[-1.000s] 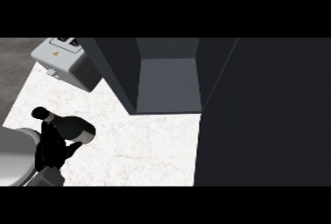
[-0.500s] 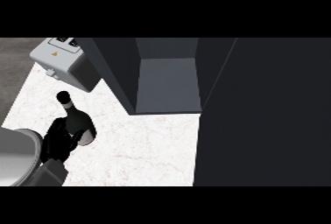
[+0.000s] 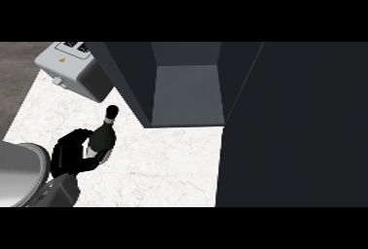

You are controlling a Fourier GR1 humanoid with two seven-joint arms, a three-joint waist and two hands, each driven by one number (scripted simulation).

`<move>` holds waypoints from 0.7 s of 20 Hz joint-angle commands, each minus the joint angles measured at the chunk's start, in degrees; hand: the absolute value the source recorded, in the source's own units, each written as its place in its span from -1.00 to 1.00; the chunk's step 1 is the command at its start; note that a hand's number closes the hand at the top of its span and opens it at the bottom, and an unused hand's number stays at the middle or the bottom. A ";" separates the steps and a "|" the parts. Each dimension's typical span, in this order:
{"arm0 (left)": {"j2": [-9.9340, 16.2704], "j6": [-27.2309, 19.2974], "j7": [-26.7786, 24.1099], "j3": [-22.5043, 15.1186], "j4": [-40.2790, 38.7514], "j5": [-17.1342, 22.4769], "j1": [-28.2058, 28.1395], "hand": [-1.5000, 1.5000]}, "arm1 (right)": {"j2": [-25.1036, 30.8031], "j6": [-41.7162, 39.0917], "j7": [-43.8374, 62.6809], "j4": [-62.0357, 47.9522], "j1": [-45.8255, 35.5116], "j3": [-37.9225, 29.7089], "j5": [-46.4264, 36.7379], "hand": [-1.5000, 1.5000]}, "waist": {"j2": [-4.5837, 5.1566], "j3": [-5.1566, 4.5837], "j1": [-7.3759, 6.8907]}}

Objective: Pick up the wine, place it into the cabinet and close the cabinet

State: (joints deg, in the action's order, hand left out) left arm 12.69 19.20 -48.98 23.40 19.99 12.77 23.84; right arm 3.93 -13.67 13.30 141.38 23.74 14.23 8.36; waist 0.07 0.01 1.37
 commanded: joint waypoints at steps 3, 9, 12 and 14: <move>-4.40 -3.53 -7.34 -10.28 5.23 -10.15 -3.89 1.00 | 0.13 0.74 2.61 6.23 2.23 0.87 2.03 -1.00 | -0.31 0.00 -0.67; -5.12 -12.38 -1.73 -14.38 13.28 -13.94 -5.45 1.00 | 1.26 -0.70 0.64 7.03 5.87 -1.84 4.09 -1.00 | -0.42 0.08 -0.94; -8.87 -18.08 5.08 -17.15 20.53 -15.45 -7.18 1.00 | -0.55 1.48 2.52 5.61 2.63 2.08 -0.22 -1.00 | -0.56 0.10 -1.71; -8.79 -17.46 9.51 -16.71 22.61 -14.10 -5.91 1.00 | 1.17 0.20 2.63 6.26 2.89 -1.27 3.96 -1.00 | -0.36 0.06 -1.34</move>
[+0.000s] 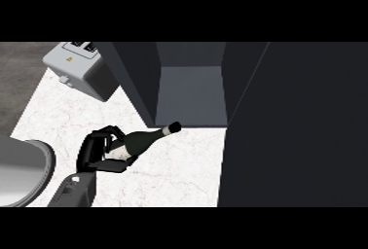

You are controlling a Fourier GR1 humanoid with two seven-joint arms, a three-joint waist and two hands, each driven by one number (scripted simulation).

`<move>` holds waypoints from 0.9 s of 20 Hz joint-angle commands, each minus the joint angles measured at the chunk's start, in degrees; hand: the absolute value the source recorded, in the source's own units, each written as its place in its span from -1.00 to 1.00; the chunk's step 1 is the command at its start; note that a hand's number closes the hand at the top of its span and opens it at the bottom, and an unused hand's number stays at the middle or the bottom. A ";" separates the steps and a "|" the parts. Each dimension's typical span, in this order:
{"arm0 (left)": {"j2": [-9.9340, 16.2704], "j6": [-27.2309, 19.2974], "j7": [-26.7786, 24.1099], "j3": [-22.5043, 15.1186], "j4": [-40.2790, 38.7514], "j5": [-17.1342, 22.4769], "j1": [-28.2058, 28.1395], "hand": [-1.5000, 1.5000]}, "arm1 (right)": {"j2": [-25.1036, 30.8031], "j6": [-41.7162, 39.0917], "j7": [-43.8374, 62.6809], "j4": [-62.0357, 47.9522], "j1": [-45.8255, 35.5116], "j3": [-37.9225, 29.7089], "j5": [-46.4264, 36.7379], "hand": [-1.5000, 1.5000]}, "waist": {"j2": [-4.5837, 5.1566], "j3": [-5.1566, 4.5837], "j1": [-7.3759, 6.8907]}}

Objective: Pick up the wine, place it into the cabinet and close the cabinet

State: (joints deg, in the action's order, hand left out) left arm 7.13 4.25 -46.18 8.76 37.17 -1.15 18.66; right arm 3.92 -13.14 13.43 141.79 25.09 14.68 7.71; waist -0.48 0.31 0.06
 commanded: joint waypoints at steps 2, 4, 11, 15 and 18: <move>-4.05 -2.67 11.65 -4.63 14.20 -0.49 -5.10 1.00 | 1.29 -1.25 -0.40 3.41 1.63 -2.44 2.95 -1.00 | 0.09 -0.21 -0.31; -5.75 -6.21 15.02 -5.48 16.32 -1.43 -2.57 1.00 | 1.04 -0.32 2.04 4.20 -0.75 -3.41 5.24 -1.00 | 0.21 -0.24 -0.12; -7.05 -10.90 26.29 -9.29 21.08 -2.46 2.29 1.00 | 0.50 -0.18 2.80 2.99 -1.71 -5.04 6.04 -1.00 | 0.40 -0.29 0.26; -7.08 -16.18 29.66 -14.90 21.54 -5.59 3.01 1.00 | 1.63 -1.98 2.80 7.35 2.38 -4.48 6.76 -1.00 | 0.34 -0.29 0.74; -7.09 -18.33 34.68 -16.53 21.52 -6.60 8.04 1.00 | -0.25 -2.31 -0.74 1.96 2.06 -3.14 4.61 -1.00 | 0.41 -0.29 0.86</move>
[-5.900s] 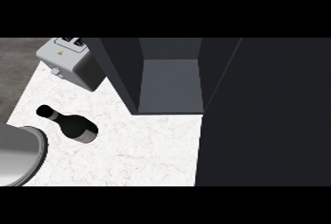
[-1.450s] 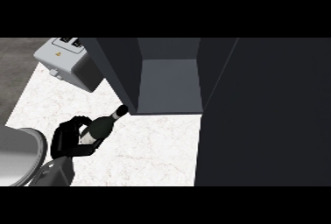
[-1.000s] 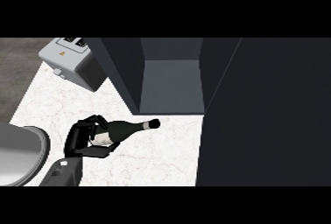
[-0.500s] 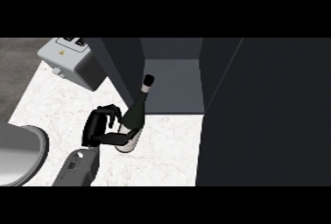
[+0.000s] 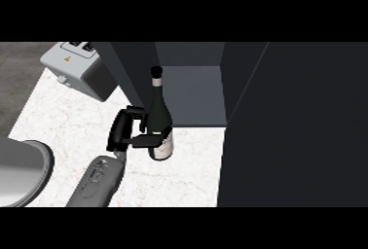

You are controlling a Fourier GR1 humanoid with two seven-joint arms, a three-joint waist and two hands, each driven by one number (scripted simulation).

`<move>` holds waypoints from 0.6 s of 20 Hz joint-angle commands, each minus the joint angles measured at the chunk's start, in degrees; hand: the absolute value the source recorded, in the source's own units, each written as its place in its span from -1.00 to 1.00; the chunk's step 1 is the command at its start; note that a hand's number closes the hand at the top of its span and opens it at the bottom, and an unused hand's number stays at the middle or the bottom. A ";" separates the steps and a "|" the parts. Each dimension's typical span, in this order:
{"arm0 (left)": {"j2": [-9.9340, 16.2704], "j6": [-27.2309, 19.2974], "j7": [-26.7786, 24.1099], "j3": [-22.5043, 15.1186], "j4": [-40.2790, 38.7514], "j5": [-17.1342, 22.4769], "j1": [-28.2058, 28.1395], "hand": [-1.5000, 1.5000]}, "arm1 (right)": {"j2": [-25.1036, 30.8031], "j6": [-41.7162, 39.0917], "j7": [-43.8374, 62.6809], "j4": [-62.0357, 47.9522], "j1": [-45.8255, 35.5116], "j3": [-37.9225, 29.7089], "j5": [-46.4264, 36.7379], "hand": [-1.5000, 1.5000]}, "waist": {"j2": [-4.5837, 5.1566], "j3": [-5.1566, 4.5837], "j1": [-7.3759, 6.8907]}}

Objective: Pick up the wine, place it into the cabinet and close the cabinet

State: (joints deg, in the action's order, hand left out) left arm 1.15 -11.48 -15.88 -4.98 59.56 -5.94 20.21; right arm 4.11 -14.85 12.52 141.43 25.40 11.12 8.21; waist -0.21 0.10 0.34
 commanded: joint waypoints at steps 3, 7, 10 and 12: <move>-1.07 -8.41 8.56 -7.90 2.99 -0.75 5.95 1.00 | 0.22 -0.29 2.53 7.33 4.34 0.62 4.94 -1.00 | -0.03 -0.08 1.00; -1.03 -8.99 7.96 -9.39 -0.10 3.21 8.87 1.00 | 0.41 -1.59 0.72 4.62 3.18 -0.24 6.12 -1.00 | 0.16 -0.08 1.79; -0.99 -10.28 8.85 -10.00 -1.44 5.67 9.96 1.00 | -0.61 -0.44 1.62 5.30 1.09 0.61 5.43 -1.00 | 0.38 -0.15 1.92; -0.98 -11.84 10.29 -10.66 0.27 5.23 10.62 1.00 | 0.89 -2.10 0.38 4.46 2.31 -2.26 6.86 -1.00 | 0.27 -0.09 2.03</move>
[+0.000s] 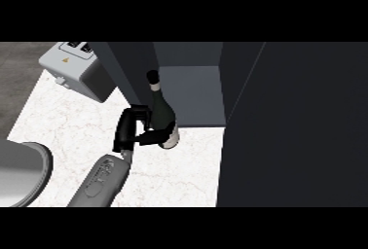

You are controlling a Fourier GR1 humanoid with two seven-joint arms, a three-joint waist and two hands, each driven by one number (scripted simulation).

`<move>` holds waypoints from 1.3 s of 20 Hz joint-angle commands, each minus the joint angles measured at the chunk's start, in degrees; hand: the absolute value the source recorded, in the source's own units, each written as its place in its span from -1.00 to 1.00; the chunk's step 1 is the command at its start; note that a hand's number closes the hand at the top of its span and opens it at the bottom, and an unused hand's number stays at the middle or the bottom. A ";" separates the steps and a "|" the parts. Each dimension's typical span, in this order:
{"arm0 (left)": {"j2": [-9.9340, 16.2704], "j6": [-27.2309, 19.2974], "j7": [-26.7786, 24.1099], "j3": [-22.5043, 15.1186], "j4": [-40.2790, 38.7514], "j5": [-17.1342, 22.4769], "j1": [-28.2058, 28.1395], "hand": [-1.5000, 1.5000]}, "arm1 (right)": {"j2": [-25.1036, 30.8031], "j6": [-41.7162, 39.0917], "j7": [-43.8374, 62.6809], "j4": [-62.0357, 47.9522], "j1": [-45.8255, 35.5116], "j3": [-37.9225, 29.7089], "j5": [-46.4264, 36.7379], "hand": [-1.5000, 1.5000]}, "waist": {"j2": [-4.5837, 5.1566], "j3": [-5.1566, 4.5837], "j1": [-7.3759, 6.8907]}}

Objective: Pick up the wine, place it into the cabinet and close the cabinet

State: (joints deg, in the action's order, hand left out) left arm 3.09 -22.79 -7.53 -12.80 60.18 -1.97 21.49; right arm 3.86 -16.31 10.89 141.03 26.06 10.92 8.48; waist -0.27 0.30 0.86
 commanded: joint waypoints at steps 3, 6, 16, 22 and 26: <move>-2.96 -3.71 4.17 -4.47 -5.98 1.17 13.31 1.00 | 0.06 -0.60 0.95 1.90 -0.56 -0.84 5.27 -1.00 | 0.64 -0.31 1.68; -2.95 -6.54 3.20 -3.89 -10.24 -1.20 13.69 1.00 | 1.26 -2.85 -0.44 3.32 3.10 -2.03 6.70 -1.00 | 0.70 -0.26 3.05; -2.92 -12.20 7.57 -8.37 -13.70 -4.16 14.82 1.00 | -0.10 -2.27 1.16 1.95 -0.50 -0.81 7.03 -1.00 | 1.16 -0.31 3.74; -2.91 -14.97 7.73 -7.21 -16.40 -4.15 12.94 1.00 | -0.12 -3.65 -0.31 2.21 1.58 -0.09 6.64 -1.00 | 1.24 -0.34 4.64; -2.84 -16.07 8.30 -5.30 -15.08 -2.75 14.24 1.00 | -0.37 -3.08 -0.18 1.31 -0.75 -1.63 7.16 -1.00 | 1.62 -0.40 4.50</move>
State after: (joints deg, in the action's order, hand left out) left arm 3.31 -44.52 -3.22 -20.62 54.45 -7.05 23.98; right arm 3.45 -19.98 8.64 138.58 25.36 10.43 10.21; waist -0.89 1.11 3.46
